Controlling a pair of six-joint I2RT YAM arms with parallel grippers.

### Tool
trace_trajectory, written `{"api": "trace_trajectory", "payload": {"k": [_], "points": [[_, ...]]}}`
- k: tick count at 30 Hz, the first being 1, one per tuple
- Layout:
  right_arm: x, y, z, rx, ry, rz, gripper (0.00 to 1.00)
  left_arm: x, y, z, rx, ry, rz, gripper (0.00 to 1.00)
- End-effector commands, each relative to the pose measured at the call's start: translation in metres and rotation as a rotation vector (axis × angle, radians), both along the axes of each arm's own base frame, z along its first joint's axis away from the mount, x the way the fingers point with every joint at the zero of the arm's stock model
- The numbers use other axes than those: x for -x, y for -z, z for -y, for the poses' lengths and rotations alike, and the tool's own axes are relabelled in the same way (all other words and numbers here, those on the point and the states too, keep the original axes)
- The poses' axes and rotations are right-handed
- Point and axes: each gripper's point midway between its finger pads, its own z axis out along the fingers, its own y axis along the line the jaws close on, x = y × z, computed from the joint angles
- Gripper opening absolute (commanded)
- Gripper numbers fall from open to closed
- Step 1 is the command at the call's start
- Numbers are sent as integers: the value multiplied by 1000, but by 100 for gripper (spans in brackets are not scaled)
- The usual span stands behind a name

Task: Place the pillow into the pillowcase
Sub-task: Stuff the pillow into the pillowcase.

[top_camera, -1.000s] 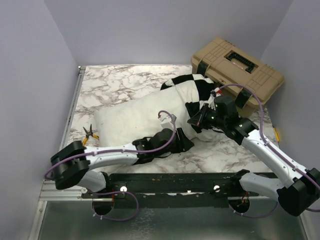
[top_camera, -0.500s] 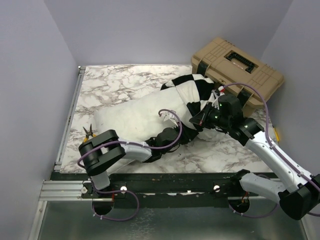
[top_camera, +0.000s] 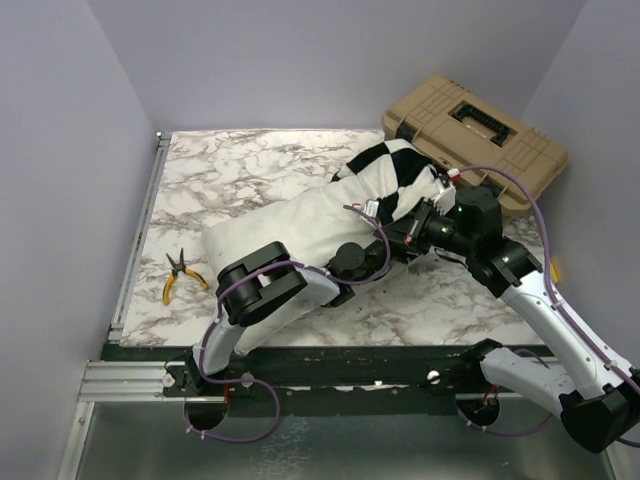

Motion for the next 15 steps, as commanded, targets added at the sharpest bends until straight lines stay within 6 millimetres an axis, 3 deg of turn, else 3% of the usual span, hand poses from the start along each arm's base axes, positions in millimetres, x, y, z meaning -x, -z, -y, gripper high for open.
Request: {"api": "trace_trajectory", "payload": {"k": [1, 3, 6, 9, 12, 15], "points": [[59, -57, -18, -216, -216, 0, 0, -18, -40, -7, 89, -135, 91, 0], [65, -45, -14, -233, -191, -29, 0, -31, -39, -14, 93, -195, 71, 0], [68, -7, -4, -181, -139, -66, 0, -48, -29, -33, 98, -301, -4, 0], [68, 38, 14, -28, -77, -96, 0, -48, -22, -52, 65, -348, -23, 0], [62, 72, 34, 153, -24, -100, 0, -41, -5, -60, -109, -350, -10, 1], [53, 94, 48, 291, 1, -94, 0, -32, 23, -69, -380, -327, -53, 24]]}}
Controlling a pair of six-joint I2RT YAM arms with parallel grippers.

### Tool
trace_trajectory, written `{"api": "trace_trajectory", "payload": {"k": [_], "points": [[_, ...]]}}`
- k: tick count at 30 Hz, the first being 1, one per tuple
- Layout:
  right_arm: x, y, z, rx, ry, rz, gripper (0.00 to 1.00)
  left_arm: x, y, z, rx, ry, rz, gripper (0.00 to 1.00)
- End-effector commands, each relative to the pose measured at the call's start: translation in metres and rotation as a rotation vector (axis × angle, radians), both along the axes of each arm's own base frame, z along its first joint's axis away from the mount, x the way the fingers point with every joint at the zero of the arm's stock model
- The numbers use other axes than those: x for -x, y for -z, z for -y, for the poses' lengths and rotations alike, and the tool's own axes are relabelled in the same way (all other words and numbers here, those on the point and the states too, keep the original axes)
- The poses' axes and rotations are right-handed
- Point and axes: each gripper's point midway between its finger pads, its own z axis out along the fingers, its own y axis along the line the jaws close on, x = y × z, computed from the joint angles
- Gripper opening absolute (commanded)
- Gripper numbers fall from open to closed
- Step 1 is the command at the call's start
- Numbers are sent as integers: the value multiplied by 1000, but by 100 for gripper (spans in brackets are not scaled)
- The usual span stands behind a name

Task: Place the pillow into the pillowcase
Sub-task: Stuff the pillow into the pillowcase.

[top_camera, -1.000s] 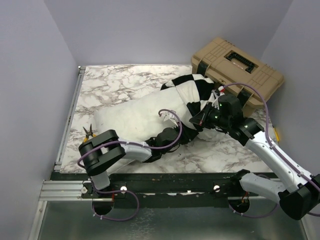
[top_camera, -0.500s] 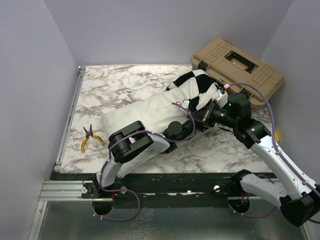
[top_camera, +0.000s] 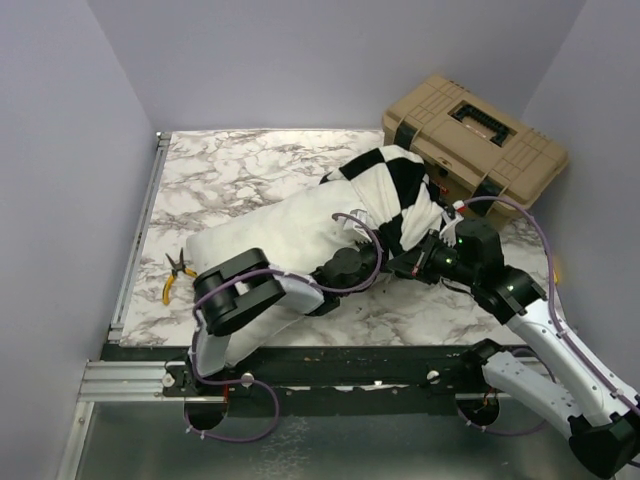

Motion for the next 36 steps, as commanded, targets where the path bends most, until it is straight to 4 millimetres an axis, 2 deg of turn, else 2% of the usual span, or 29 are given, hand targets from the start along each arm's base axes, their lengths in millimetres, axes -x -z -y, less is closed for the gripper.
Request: {"api": "trace_trajectory", "payload": {"k": [1, 5, 8, 10, 13, 17, 20, 22, 24, 26, 28, 32, 34, 36], "points": [[12, 45, 20, 239, -50, -52, 0, -17, -8, -41, -282, -120, -39, 31], [-5, 58, 18, 289, -51, -33, 0, 2, 13, -76, -562, -109, -153, 47], [-14, 69, 11, 305, -71, -48, 0, 18, 16, -108, -752, -94, -225, 56], [-20, 73, 4, 292, -89, -50, 0, 29, 11, -128, -826, -92, -259, 59], [-28, 74, -8, 261, -116, -42, 0, 41, -9, -163, -889, -127, -268, 64], [-36, 73, -14, 258, -121, -40, 0, 41, -44, -230, -1014, -274, -262, 78], [-39, 69, -16, 254, -125, -32, 0, 38, -61, -289, -1146, -388, -300, 92], [-40, 66, -18, 247, -131, -23, 1, 37, -61, -334, -1247, -481, -368, 99], [-42, 61, -19, 245, -132, -16, 2, 38, -55, -373, -1317, -554, -448, 99], [-43, 58, -20, 244, -135, -12, 3, 41, -40, -405, -1333, -599, -543, 99], [-45, 56, -21, 241, -136, -8, 4, 46, -16, -422, -1298, -585, -644, 99], [-46, 52, -25, 235, -150, -10, 7, 49, 35, -430, -1160, -471, -805, 99], [-46, 50, -27, 229, -161, -8, 8, 46, 50, -420, -1081, -415, -820, 99], [-45, 49, -29, 223, -177, -7, 10, 34, 50, -394, -945, -345, -759, 98]]}}
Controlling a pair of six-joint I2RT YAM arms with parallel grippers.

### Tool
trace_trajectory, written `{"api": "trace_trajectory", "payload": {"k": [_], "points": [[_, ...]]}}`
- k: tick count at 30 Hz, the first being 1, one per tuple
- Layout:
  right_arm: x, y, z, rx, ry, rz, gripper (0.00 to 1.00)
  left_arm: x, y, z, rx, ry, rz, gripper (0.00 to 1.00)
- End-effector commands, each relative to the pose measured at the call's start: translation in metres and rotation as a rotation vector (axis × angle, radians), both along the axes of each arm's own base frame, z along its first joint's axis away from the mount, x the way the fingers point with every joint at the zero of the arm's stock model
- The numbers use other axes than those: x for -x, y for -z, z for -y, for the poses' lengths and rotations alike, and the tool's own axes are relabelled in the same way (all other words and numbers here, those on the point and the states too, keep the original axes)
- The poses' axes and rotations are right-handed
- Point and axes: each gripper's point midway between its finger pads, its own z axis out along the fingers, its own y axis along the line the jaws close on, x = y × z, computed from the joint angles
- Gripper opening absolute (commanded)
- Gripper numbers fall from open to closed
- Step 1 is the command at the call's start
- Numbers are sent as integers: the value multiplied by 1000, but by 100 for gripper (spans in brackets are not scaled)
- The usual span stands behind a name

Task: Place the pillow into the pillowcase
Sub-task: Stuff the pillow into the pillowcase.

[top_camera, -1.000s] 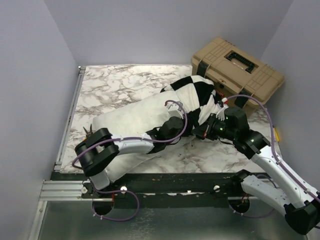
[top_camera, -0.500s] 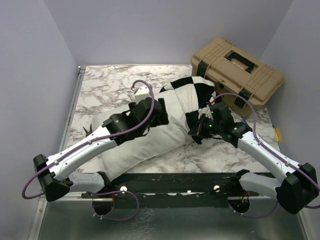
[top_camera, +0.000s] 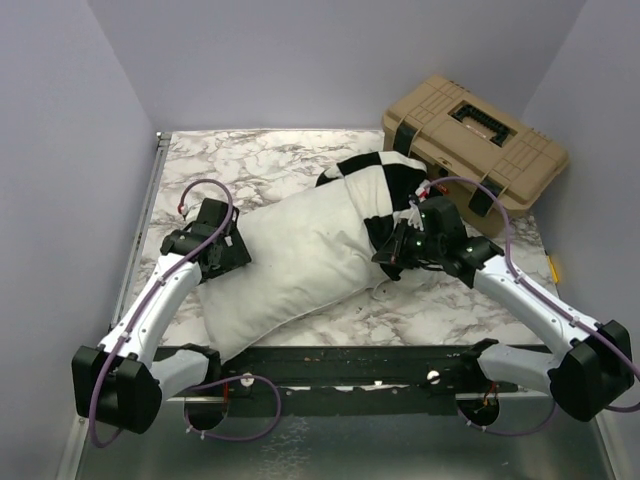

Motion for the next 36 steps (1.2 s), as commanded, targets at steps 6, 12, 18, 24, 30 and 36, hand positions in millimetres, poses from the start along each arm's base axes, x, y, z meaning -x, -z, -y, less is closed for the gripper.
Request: {"api": "trace_trajectory", "payload": {"k": [6, 12, 18, 24, 30, 36], "points": [[-1, -32, -5, 18, -88, 61, 50, -48, -56, 115, 648, 270, 356, 36], [-10, -91, 23, 157, -57, 206, 85, -67, -137, 119, 693, 297, 571, 0], [-18, -134, 51, 334, -53, 299, 92, -79, -170, 133, 802, 291, 602, 0], [-17, -143, 53, 390, -108, 356, 92, -86, -186, 141, 866, 258, 609, 0], [4, -133, -31, 370, -276, 492, 97, -88, -205, 166, 918, 256, 629, 0], [47, -147, -131, 416, -401, 772, 100, -91, -208, 188, 940, 272, 605, 0]]}}
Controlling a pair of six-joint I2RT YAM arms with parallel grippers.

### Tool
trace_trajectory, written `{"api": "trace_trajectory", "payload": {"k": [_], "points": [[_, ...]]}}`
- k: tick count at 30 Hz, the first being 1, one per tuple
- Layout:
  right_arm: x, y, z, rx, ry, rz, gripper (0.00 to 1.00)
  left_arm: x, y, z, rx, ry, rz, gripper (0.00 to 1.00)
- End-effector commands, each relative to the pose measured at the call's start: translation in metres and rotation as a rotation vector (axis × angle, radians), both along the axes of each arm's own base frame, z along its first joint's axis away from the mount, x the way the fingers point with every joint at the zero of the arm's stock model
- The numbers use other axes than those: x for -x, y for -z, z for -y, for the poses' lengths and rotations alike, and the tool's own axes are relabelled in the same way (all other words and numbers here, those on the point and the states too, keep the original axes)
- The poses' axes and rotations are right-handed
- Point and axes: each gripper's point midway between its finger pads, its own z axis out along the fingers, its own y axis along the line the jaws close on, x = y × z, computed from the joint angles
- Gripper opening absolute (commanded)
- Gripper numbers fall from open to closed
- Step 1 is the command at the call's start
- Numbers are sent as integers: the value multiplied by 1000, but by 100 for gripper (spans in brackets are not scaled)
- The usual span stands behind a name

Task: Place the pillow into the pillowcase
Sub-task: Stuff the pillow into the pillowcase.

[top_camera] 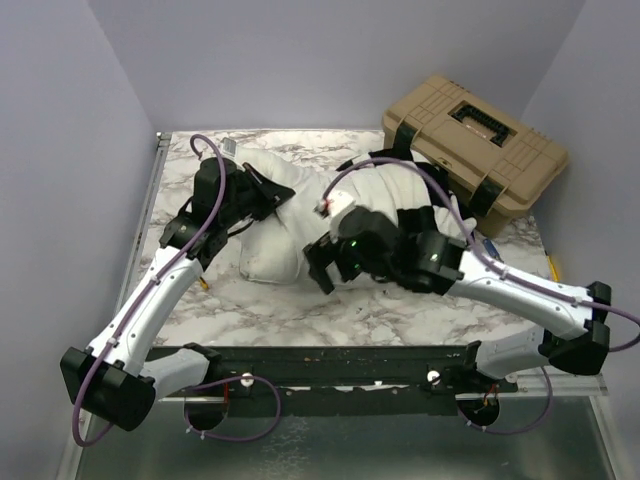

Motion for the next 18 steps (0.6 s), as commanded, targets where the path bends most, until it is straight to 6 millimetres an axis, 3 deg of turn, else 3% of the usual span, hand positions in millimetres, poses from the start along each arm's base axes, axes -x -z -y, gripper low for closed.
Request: {"api": "trace_trajectory", "payload": {"k": [1, 4, 6, 11, 12, 13, 14, 16, 17, 18], "points": [[11, -31, -57, -21, -27, 280, 100, -8, -40, 24, 99, 27, 78, 0], [15, -29, -81, -18, -33, 355, 100, -8, -47, 30, 103, 37, 86, 0], [9, -19, -88, 4, 7, 378, 100, -8, -52, 32, 108, 41, 96, 0], [-26, -7, -81, 102, 234, 495, 96, -5, -67, 31, 138, 34, 115, 0], [-32, -7, -81, 121, 256, 513, 88, -4, -71, 31, 142, 33, 123, 0], [-38, -8, -82, 125, 265, 521, 72, -3, -76, 30, 147, 31, 133, 0], [-43, -8, -83, 121, 264, 519, 49, -3, -80, 28, 150, 25, 144, 0], [-50, -13, -87, 82, 240, 499, 22, -2, -88, 22, 150, -3, 169, 0], [-53, -18, -88, 62, 230, 490, 7, -2, -92, 19, 147, -15, 185, 7], [-54, -23, -87, 45, 223, 481, 1, -1, -98, 15, 142, -29, 206, 15]]}}
